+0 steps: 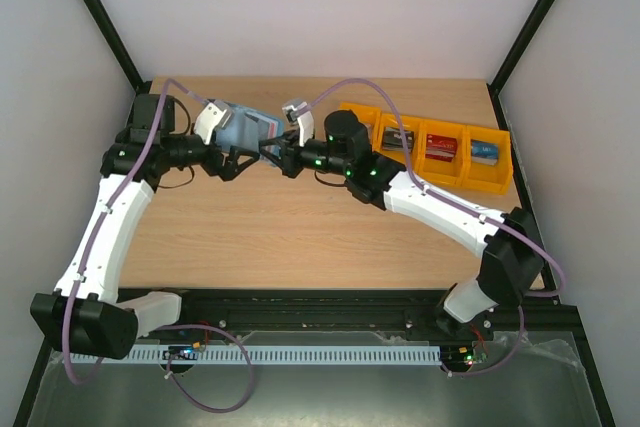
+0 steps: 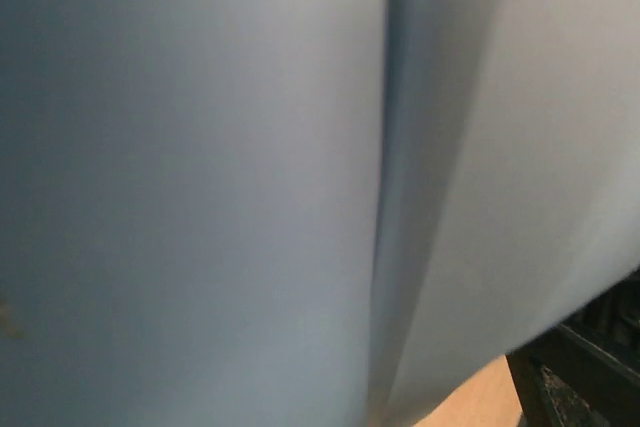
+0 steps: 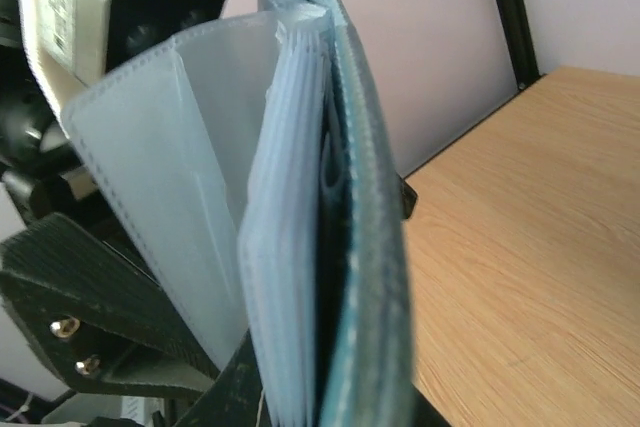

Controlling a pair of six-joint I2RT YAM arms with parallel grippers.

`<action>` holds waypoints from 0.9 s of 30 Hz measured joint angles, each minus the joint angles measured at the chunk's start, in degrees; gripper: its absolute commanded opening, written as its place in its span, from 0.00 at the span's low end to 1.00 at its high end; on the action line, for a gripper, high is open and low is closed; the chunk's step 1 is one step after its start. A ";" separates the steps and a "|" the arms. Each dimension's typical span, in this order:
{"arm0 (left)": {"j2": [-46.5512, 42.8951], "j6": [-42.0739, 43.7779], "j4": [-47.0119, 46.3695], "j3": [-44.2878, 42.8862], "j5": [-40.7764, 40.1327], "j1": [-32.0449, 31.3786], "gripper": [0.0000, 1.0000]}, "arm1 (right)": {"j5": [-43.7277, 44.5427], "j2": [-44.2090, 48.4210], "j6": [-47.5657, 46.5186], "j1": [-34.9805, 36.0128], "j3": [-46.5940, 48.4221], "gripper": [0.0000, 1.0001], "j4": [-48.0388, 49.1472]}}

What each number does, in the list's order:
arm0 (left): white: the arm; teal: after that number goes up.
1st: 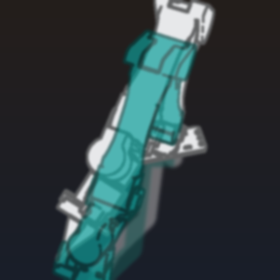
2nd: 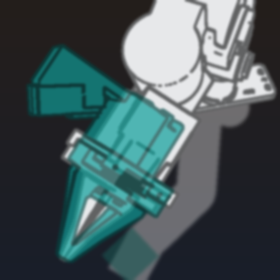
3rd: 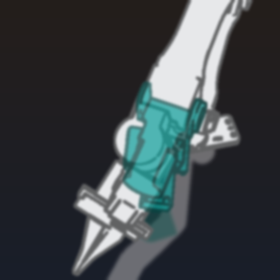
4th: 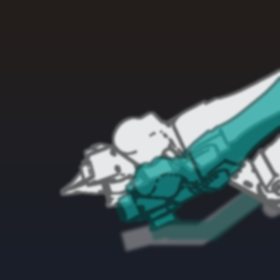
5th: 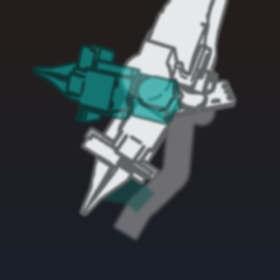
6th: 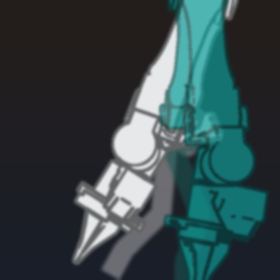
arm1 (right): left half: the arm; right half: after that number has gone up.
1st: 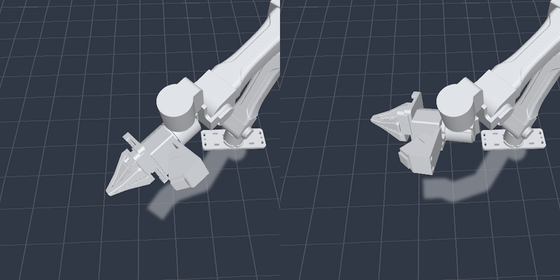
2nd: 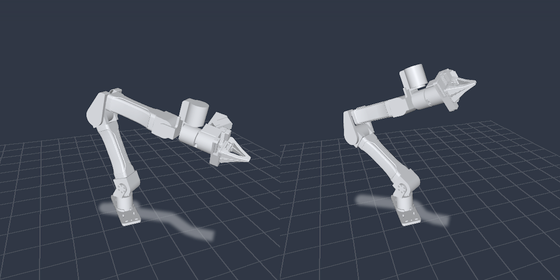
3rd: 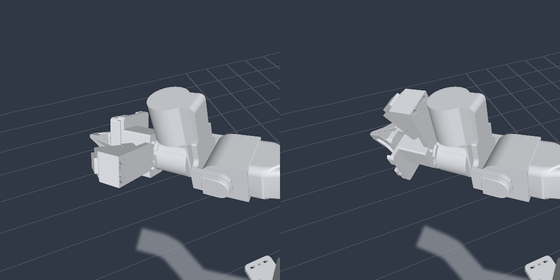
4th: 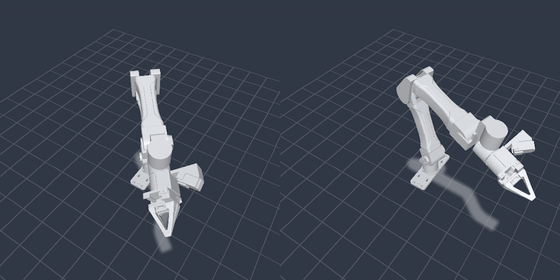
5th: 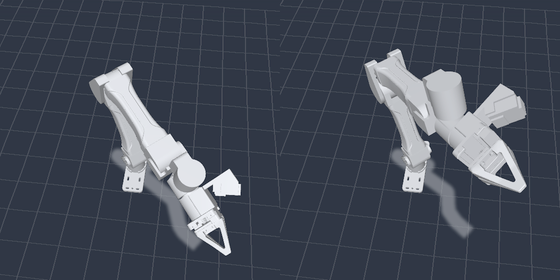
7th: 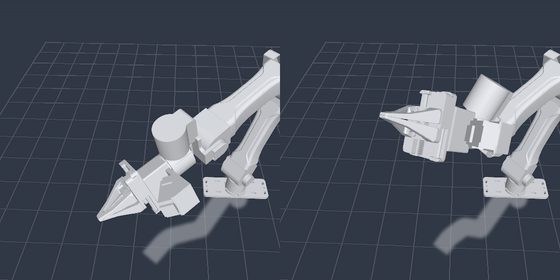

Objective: Take the credit cards out of the card holder
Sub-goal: Remove the credit card from the card holder.

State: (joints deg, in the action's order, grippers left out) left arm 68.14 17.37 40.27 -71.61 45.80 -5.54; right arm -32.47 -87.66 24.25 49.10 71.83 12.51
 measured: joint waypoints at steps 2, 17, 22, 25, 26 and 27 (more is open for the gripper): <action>0.00 -1.42 -0.98 -0.04 -2.82 -0.33 0.98 | 0.83 -0.11 -1.01 -0.13 0.00 0.02 -1.25; -0.02 -5.14 -3.67 -0.66 0.57 6.16 0.86 | -7.23 1.16 -5.33 -2.64 -0.07 0.02 -6.75; -0.22 -0.96 -0.50 -0.66 9.92 6.25 0.65 | -13.73 2.03 -7.13 -3.67 -0.13 0.02 -6.75; -0.46 2.34 2.60 -0.66 15.67 6.38 0.29 | -16.76 2.47 -8.07 -3.85 -0.13 0.03 -6.69; -0.57 4.00 3.76 -0.66 17.75 6.34 0.18 | -17.59 2.49 -8.28 -3.89 -0.13 0.06 -6.60; -0.72 4.72 4.59 -0.66 18.99 6.27 0.05 | -18.21 2.49 -8.46 -3.89 -0.15 0.10 -6.51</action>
State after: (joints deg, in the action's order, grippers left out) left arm 67.42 22.09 44.86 -72.27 64.79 0.73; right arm -50.68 -85.17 15.79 45.21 71.68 6.00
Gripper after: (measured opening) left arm 0.398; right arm 0.076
